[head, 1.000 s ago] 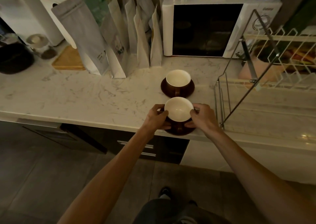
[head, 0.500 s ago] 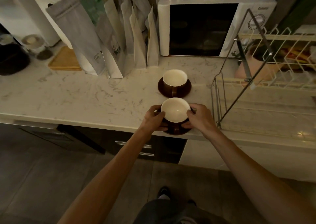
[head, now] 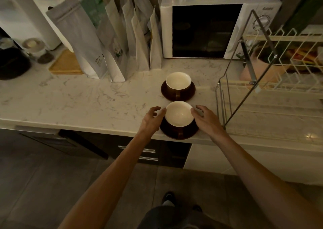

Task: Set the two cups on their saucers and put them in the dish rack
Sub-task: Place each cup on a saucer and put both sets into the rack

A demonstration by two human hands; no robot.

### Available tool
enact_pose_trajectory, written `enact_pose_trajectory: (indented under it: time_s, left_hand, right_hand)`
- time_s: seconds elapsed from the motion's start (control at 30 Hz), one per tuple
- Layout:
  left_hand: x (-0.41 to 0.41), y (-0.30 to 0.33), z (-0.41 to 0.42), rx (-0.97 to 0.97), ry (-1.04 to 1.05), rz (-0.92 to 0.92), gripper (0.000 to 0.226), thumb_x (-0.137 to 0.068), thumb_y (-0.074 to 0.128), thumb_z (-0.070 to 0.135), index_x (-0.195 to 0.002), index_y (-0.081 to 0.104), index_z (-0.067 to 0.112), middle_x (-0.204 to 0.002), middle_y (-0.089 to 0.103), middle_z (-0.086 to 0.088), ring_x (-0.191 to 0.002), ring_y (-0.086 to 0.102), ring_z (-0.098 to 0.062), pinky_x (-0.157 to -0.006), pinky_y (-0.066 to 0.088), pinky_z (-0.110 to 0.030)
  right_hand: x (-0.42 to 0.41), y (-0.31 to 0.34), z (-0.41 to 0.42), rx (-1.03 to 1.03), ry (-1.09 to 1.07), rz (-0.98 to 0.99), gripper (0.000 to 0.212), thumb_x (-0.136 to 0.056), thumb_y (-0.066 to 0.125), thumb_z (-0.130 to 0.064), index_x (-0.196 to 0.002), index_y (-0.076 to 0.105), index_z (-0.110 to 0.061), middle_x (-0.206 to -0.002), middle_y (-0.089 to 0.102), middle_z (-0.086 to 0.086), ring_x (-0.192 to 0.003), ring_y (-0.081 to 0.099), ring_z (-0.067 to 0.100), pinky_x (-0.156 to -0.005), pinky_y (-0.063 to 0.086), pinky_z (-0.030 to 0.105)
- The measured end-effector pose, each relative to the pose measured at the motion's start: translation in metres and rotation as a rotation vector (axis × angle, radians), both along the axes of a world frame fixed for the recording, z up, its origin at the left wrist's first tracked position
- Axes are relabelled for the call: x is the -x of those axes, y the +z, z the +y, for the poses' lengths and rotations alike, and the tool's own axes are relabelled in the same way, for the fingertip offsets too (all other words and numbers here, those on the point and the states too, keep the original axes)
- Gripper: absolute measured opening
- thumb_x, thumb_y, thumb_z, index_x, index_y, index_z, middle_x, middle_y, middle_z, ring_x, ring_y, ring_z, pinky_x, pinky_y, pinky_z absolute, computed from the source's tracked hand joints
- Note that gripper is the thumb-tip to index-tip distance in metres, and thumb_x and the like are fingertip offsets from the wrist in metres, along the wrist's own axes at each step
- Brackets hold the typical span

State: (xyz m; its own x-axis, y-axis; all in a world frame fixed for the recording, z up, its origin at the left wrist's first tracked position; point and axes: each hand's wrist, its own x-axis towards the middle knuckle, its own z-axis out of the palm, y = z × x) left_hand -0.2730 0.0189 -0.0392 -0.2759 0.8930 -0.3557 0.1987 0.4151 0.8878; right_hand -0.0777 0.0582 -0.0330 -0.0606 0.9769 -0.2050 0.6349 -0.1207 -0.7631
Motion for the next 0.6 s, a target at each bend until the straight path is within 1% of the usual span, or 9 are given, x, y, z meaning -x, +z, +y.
enact_pose_trajectory:
  time_s: [0.03, 0.07, 0.13, 0.17, 0.23, 0.33, 0.43, 0.5, 0.6]
  left_hand:
    - [-0.001, 0.001, 0.000, 0.019, -0.004, -0.053, 0.052, -0.092, 0.055, 0.046, -0.137, 0.044, 0.023, -0.137, 0.049, -0.013, -0.109, 0.048, -0.020, -0.086, 0.054, -0.042]
    - [-0.001, 0.001, 0.000, 0.034, -0.012, -0.096, 0.049, -0.092, 0.056, 0.043, -0.136, 0.045, 0.024, -0.137, 0.049, -0.013, -0.109, 0.048, -0.020, -0.087, 0.054, -0.042]
    - [-0.003, 0.001, -0.001, 0.050, -0.032, -0.154, 0.044, -0.093, 0.057, 0.039, -0.133, 0.048, 0.025, -0.136, 0.050, -0.012, -0.109, 0.048, -0.020, -0.082, 0.055, -0.038]
    - [-0.003, 0.001, -0.001, 0.052, -0.038, -0.169, 0.042, -0.093, 0.057, 0.037, -0.132, 0.049, 0.025, -0.136, 0.050, -0.011, -0.109, 0.048, -0.020, -0.079, 0.055, -0.036]
    - [-0.004, 0.001, 0.000, 0.048, -0.047, -0.169, 0.041, -0.093, 0.058, 0.035, -0.132, 0.051, 0.025, -0.135, 0.051, -0.010, -0.110, 0.049, -0.020, -0.078, 0.055, -0.036]
    - [-0.004, 0.002, 0.001, 0.029, -0.047, -0.151, 0.037, -0.093, 0.059, 0.031, -0.129, 0.054, 0.026, -0.131, 0.055, -0.009, -0.111, 0.050, -0.022, -0.073, 0.056, -0.033]
    - [-0.004, 0.002, -0.002, 0.034, -0.050, -0.156, 0.033, -0.092, 0.060, 0.030, -0.125, 0.057, 0.030, -0.122, 0.058, -0.006, -0.108, 0.054, -0.021, -0.060, 0.057, -0.027]
    - [-0.004, 0.002, -0.008, 0.039, -0.050, -0.171, 0.028, -0.091, 0.062, 0.031, -0.119, 0.058, 0.034, -0.112, 0.061, -0.001, -0.101, 0.057, -0.018, -0.052, 0.055, -0.021]
    - [-0.007, 0.002, -0.020, 0.039, -0.031, -0.185, 0.021, -0.090, 0.063, 0.031, -0.110, 0.060, 0.038, -0.101, 0.062, 0.005, -0.089, 0.059, -0.011, -0.050, 0.054, -0.019]
  right_hand:
    - [0.000, -0.001, 0.000, 0.037, -0.004, 0.039, 0.054, -0.095, 0.047, -0.049, -0.140, 0.045, -0.019, -0.140, 0.053, 0.009, -0.125, 0.051, 0.026, -0.095, 0.043, 0.033]
    - [0.000, -0.002, 0.001, 0.071, -0.008, 0.075, 0.054, -0.094, 0.047, -0.050, -0.140, 0.045, -0.022, -0.141, 0.052, 0.008, -0.125, 0.050, 0.026, -0.098, 0.046, 0.039]
    - [-0.001, -0.003, 0.000, 0.124, -0.011, 0.130, 0.050, -0.093, 0.049, -0.051, -0.137, 0.048, -0.028, -0.139, 0.053, 0.005, -0.122, 0.051, 0.025, -0.095, 0.052, 0.048]
    - [-0.001, -0.004, 0.000, 0.140, -0.012, 0.150, 0.048, -0.093, 0.051, -0.049, -0.136, 0.050, -0.029, -0.138, 0.053, 0.003, -0.120, 0.052, 0.024, -0.092, 0.054, 0.048]
    - [-0.001, -0.004, 0.000, 0.153, -0.014, 0.179, 0.045, -0.093, 0.053, -0.046, -0.135, 0.051, -0.030, -0.136, 0.054, 0.002, -0.117, 0.052, 0.022, -0.087, 0.056, 0.044]
    - [-0.001, -0.004, 0.001, 0.129, -0.021, 0.213, 0.041, -0.093, 0.055, -0.039, -0.133, 0.054, -0.029, -0.133, 0.057, 0.002, -0.121, 0.053, 0.024, -0.090, 0.055, 0.048]
    - [-0.003, -0.004, -0.002, 0.120, -0.017, 0.235, 0.039, -0.093, 0.057, -0.035, -0.131, 0.058, -0.026, -0.130, 0.060, 0.003, -0.120, 0.055, 0.025, -0.093, 0.054, 0.051]
    - [-0.005, -0.005, -0.006, 0.140, -0.021, 0.237, 0.039, -0.093, 0.057, -0.034, -0.131, 0.057, -0.028, -0.127, 0.059, 0.001, -0.116, 0.056, 0.024, -0.086, 0.057, 0.050]
    - [-0.009, -0.006, -0.016, 0.172, -0.019, 0.251, 0.038, -0.093, 0.057, -0.035, -0.131, 0.056, -0.030, -0.120, 0.057, -0.002, -0.109, 0.056, 0.022, -0.075, 0.062, 0.045]
